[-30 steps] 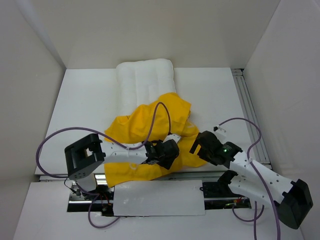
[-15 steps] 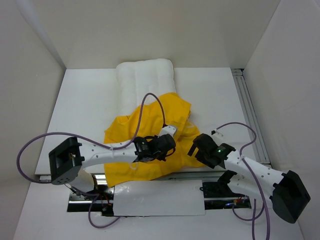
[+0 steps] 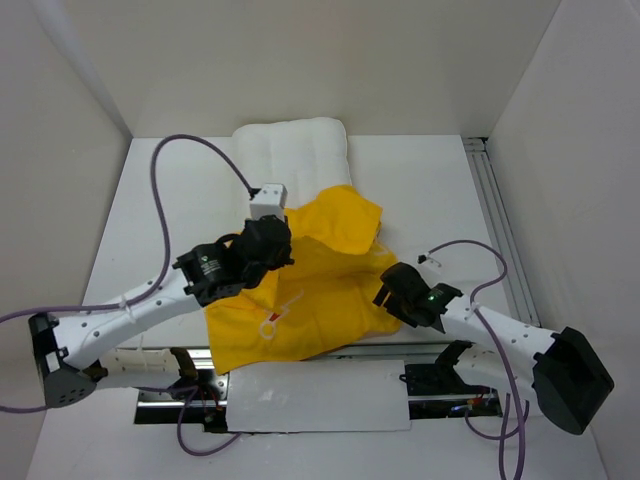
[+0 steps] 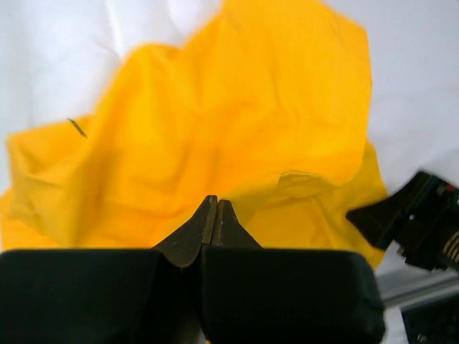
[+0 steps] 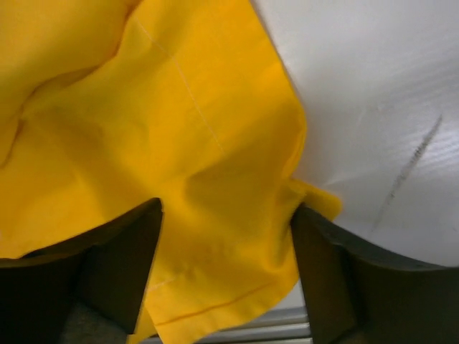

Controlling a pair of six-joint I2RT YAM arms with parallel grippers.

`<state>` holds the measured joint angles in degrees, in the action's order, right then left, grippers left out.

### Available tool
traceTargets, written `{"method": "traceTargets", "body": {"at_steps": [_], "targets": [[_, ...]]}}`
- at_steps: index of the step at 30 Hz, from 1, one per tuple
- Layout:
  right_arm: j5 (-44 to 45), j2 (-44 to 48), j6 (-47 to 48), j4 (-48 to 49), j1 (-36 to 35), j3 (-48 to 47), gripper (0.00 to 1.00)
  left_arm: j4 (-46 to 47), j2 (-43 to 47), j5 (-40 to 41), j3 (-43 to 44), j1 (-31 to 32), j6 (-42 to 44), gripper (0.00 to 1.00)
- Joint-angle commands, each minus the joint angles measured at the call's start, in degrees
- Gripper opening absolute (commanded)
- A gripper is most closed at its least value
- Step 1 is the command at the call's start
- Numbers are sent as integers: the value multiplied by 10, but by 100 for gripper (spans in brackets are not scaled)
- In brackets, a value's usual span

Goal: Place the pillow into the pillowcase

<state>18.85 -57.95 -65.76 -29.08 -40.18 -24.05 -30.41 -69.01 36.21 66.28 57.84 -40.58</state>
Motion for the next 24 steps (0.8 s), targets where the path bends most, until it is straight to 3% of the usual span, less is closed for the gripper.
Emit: {"method": "traceTargets", "body": {"at_steps": [1, 2, 5, 6, 8, 15, 24], "targets": [[1, -36, -21, 39, 2, 16, 75, 7, 40, 27, 19, -37, 39, 0], [7, -45, -21, 45, 2, 10, 57, 7, 40, 18, 26, -47, 47, 0], [27, -73, -21, 53, 2, -8, 46, 12, 53, -12, 46, -83, 77, 0], [34, -91, -21, 53, 2, -16, 15, 12, 53, -12, 53, -101, 82, 0], [52, -109, -15, 39, 2, -48, 0, 12, 53, -27, 76, -120, 91, 0], [150, -154, 27, -61, 7, -170, 0, 1, 42, -54, 148, -206, 114, 0], [206, 8, 125, -109, 44, -233, 0, -17, 74, -43, 254, -301, 155, 0]]}}
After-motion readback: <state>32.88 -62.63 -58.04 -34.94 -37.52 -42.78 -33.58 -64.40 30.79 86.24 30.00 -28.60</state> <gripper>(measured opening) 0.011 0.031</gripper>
